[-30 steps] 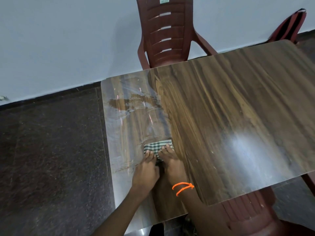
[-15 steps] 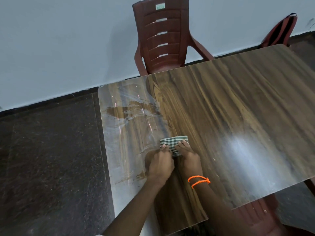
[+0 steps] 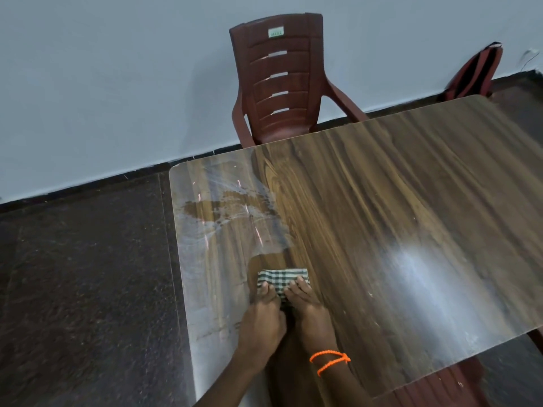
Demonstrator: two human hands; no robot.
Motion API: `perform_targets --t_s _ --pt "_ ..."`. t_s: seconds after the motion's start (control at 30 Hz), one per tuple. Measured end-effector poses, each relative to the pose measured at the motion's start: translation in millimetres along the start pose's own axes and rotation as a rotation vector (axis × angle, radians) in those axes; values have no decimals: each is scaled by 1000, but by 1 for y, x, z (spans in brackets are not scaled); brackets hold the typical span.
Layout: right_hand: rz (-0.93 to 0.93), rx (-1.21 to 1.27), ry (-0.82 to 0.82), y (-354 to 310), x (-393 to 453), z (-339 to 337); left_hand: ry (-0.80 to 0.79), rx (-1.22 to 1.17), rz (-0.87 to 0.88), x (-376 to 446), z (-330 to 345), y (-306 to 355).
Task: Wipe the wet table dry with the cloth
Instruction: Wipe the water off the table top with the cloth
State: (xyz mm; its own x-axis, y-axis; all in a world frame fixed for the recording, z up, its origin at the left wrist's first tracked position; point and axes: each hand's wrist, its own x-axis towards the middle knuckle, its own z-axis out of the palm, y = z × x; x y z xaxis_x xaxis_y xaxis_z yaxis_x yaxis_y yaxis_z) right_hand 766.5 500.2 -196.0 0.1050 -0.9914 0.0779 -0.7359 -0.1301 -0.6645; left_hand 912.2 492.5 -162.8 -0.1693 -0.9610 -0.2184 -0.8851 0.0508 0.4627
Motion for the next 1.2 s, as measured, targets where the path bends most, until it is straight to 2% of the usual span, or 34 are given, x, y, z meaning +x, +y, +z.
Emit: perform_targets --t_s 0.1,0.27,0.37,0.47,0.63,0.8,1.03,1.2 --pt "32 -23 12 13 6 -20 -21 11 41 13 -1 13" --pt "121 -11 66 13 62 -25 44 -3 98 59 -17 17" --pt "111 11 69 2 98 -17 86 2 42 84 -35 12" --pt "104 19 27 -18 120 -3 118 -42 -100 90 -46 1" --pt "50 66 1 -28 91 15 164 -80 -171 62 -27 -8" --pt "-70 -4 -11 -1 61 -10 120 -5 -44 41 -12 4" --pt "36 -19 114 17 109 -21 111 -39 79 101 -31 14" --pt "60 -18 21 -2 156 5 110 6 11 130 -51 -21"
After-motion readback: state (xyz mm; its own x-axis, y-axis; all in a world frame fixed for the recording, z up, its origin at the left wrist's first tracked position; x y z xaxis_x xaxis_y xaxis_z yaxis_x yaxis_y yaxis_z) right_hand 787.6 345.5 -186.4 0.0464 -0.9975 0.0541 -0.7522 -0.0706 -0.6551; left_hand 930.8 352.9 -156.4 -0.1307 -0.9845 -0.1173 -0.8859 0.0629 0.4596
